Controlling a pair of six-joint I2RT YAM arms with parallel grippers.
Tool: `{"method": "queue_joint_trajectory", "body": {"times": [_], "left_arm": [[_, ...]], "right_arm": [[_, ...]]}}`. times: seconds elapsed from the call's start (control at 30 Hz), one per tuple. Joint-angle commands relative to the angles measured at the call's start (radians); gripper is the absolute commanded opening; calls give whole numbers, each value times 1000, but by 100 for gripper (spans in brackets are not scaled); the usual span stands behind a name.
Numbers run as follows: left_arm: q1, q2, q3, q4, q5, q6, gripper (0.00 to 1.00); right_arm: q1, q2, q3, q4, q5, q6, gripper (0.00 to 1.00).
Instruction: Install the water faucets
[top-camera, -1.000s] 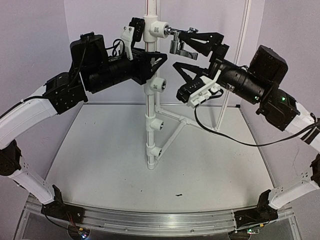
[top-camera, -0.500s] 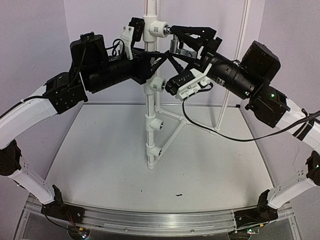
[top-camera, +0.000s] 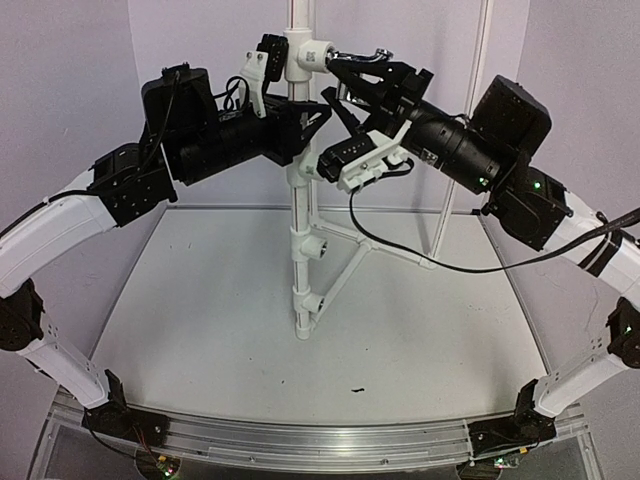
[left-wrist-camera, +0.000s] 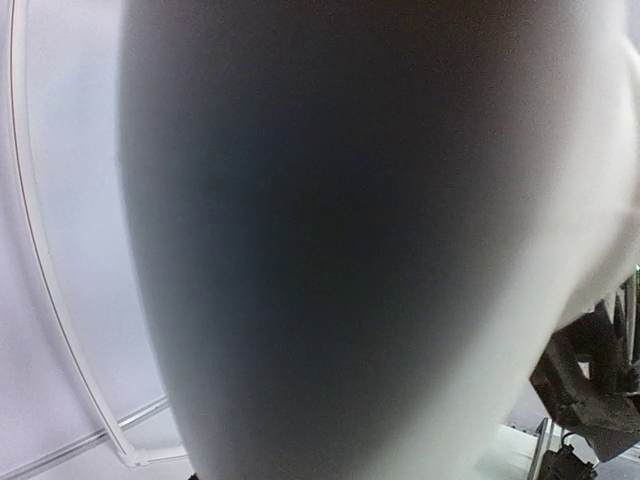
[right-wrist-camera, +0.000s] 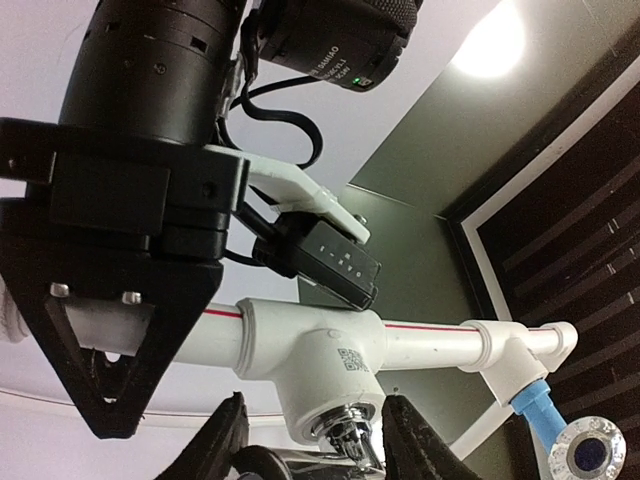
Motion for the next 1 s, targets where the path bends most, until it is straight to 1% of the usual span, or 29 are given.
{"method": "queue_joint_trajectory", "body": {"times": [0.0,0.1,0.17,0.23,0.3,0.37,0.43,0.6,0.73,0.83,0.87,0.9,0.93,0.97], "left_arm": [[-31,75,-85,-425,78,-147,0],[-31,74,-85,-425,78,-145,0],[-31,74,-85,-425,77,-144,0],[-31,73,-86,-425,77,-144,0],[-30,72,-89,-425,76,-143,0],[-31,66,-94,-425,79,-141,0],[-31,60,-102,-425,77,-138,0],[-31,40,-120,-425,74,-130,0],[-31,29,-129,-425,74,-131,0],[-31,29,-130,-425,80,-132,0],[-31,30,-129,-426,82,-133,0],[-31,29,-129,-426,85,-134,0],[-31,27,-130,-426,86,-135,0],[-31,24,-131,-425,85,-136,0]], "right_arm": [[-13,-11,63,-6,148,157,35],[-13,-17,68,-44,161,252,29],[-13,-10,103,-99,190,333,22],[-13,-3,148,-159,218,418,19],[-13,5,197,-218,234,527,11],[-13,16,268,-292,245,673,5],[-13,26,313,-358,248,792,0],[-13,41,406,-481,230,1101,0],[-12,47,444,-509,241,1357,0],[-13,79,506,-507,280,1587,0],[-14,89,529,-515,267,1650,1],[-13,93,541,-522,232,1690,7],[-12,90,541,-529,184,1696,23],[-13,80,530,-534,139,1663,44]]}}
